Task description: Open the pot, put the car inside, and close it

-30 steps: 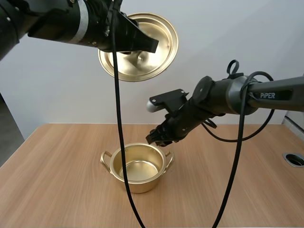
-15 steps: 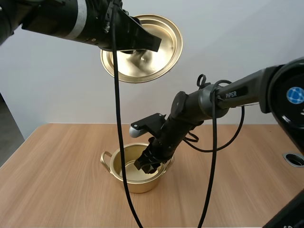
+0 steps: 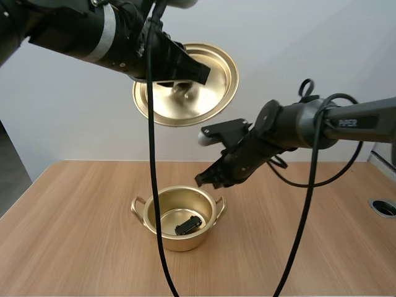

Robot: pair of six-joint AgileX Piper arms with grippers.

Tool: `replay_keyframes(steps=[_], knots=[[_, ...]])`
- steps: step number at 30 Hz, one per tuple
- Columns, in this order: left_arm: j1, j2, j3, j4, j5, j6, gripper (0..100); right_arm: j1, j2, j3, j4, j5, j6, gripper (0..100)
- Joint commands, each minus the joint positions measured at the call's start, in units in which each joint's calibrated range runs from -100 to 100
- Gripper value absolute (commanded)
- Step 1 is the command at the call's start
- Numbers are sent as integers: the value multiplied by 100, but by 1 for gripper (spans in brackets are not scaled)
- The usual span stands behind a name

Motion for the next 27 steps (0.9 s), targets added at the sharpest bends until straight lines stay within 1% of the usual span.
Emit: replay_keyframes(steps=[1,3,5,7,13,16,20,25,27], knots=[[-1,17,165,144,93,3,0,-754,-363,-6,-115,-106,5,0],[-1,44,440,274,93,3,0,-1111,-542,-6,-140,-90,5,0],[-1,122,778,286,16,138,0,-1329,-650,-6,-125,-74,-15,0],[-1,236,1204,286,-192,244,0,-1424,-714,-6,-70,-74,-30,0],[-1,693,2353,286,-1171,633,0,-1425,-796,-6,181,-74,-30,0],[-1,1031,2711,219,-1546,804,0,-1425,-796,-6,223,-74,-30,0],[-1,1540,2914,60,-1820,1024,0,-1425,-796,-6,223,-74,-30,0],[-1,2029,2930,60,-1905,1037,0,-1425,-796,-6,223,-74,-40,0],[-1,2154,2930,60,-1978,1057,0,-1425,-796,-6,233,-74,-134,0]])
